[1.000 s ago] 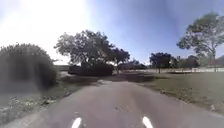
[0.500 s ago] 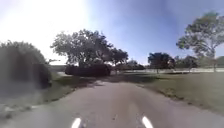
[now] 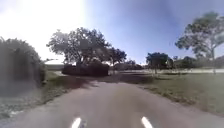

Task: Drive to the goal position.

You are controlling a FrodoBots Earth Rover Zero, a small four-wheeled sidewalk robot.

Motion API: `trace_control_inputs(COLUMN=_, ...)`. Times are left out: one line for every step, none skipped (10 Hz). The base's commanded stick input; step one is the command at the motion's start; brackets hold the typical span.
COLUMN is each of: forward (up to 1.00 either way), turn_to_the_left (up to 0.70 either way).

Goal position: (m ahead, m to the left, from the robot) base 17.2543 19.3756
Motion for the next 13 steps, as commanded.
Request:
trace_control_inputs(forward=0.70, turn_to_the_left=0.00)
trace_control_inputs(forward=0.70, turn_to_the_left=0.00)
trace_control_inputs(forward=0.70, turn_to_the_left=0.00)
trace_control_inputs(forward=0.70, turn_to_the_left=0.00)
trace_control_inputs(forward=0.70, turn_to_the_left=0.12)
trace_control_inputs(forward=0.70, turn_to_the_left=0.35)
trace_control_inputs(forward=0.70, turn_to_the_left=0.35)
trace_control_inputs(forward=0.70, turn_to_the_left=0.35)
trace_control_inputs(forward=0.70, turn_to_the_left=0.35)
trace_control_inputs(forward=0.70, turn_to_the_left=0.35)
trace_control_inputs(forward=0.70, turn_to_the_left=0.00)
trace_control_inputs(forward=0.70, turn_to_the_left=0.00)
trace_control_inputs(forward=0.70, turn_to_the_left=0.00)
